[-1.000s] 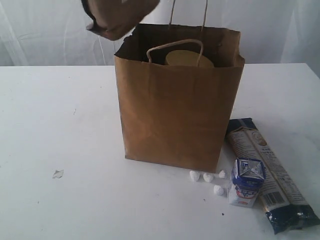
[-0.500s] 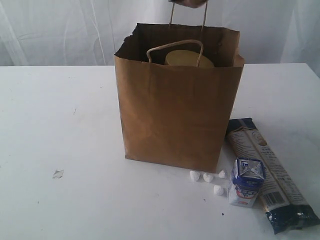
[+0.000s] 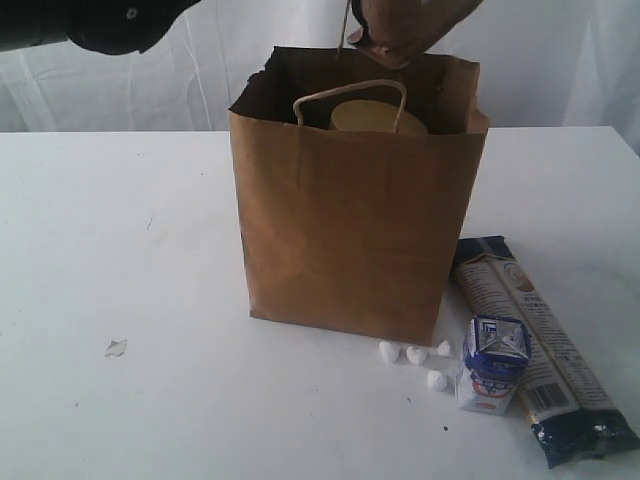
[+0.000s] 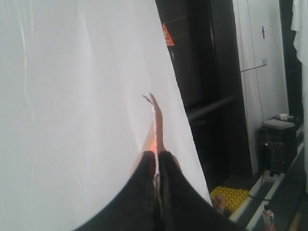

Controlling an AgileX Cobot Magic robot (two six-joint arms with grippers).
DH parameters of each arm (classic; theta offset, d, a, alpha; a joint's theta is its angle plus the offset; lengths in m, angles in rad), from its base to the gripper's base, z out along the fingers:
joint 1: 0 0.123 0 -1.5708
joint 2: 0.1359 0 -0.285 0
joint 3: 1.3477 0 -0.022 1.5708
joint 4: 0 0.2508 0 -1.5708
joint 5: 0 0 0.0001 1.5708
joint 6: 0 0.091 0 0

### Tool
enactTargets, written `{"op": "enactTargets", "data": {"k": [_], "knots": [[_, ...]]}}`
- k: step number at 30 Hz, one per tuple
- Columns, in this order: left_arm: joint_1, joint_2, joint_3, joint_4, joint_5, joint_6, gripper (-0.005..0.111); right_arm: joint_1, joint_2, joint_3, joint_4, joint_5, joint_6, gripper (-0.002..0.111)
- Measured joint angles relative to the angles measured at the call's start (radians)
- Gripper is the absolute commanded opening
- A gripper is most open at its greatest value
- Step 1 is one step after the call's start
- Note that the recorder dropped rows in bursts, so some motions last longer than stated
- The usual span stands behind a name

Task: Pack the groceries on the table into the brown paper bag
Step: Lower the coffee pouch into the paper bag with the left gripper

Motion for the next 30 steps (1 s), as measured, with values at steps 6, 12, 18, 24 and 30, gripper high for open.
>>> {"op": "enactTargets", "data": {"k": [6,12,18,24,30], "knots": [[-0.002,0.005,-0.002,0.256,0.015,-0.087,0.000,0.000,0.000,0.000,0.000,0.000,0.000,0.000],[-0.002,0.005,-0.002,0.320,0.127,-0.096,0.000,0.000,0.000,0.000,0.000,-0.001,0.000,0.000],[-0.002,0.003,-0.002,0.324,0.167,-0.094,0.000,0.000,0.000,0.000,0.000,-0.001,0.000,0.000],[-0.002,-0.031,-0.002,0.324,0.277,-0.039,0.000,0.000,0.000,0.000,0.000,-0.001,0.000,0.000],[-0.002,-0.062,-0.004,0.326,0.485,0.004,0.000,0.000,0.000,0.000,0.000,-0.001,0.000,0.000]]}}
